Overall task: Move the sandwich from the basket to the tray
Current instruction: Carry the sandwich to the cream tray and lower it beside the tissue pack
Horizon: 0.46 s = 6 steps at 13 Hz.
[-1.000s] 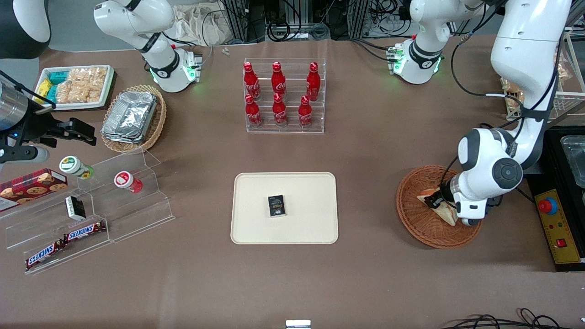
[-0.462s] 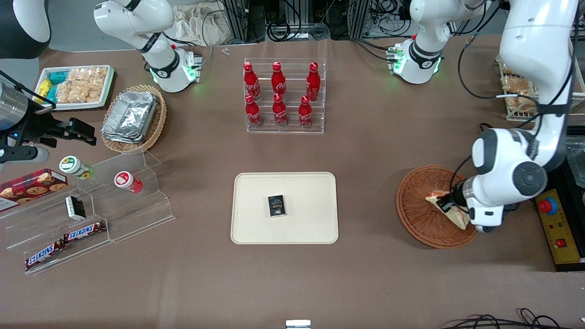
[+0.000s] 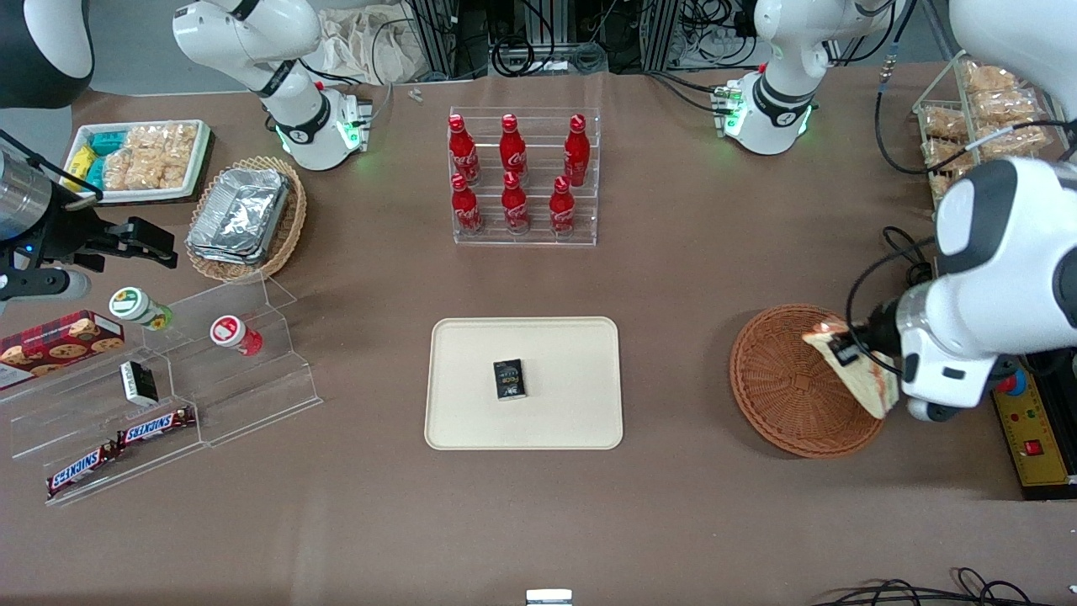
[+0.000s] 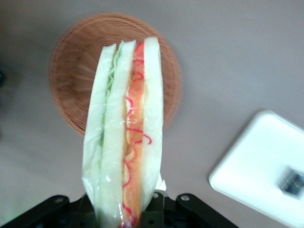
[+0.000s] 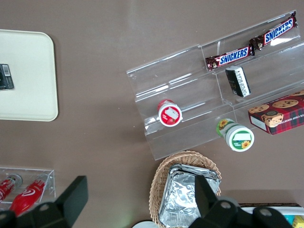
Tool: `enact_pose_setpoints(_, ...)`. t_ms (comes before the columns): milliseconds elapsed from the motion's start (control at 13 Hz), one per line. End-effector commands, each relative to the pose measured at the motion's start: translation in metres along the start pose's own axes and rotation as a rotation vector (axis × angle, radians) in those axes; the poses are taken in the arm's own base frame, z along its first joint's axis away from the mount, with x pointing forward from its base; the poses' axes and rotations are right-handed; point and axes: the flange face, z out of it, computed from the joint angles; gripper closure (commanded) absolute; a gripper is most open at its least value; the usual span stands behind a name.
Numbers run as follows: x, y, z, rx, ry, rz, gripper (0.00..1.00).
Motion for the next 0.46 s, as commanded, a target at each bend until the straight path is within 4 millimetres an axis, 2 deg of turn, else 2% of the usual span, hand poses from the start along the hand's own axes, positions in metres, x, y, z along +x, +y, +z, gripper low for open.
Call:
enact_pose_setpoints(0,-0.037,0.08,0.022,-0.016,-0.031,0.238,1.0)
enact_pose_setpoints(154,-0.076,0.151,0.065,-0.029,-0.035,0.366,1.0)
enact_pose_setpoints(385,-0.101,0.221,0.143,-0.099,-0.014,0.409,1.0)
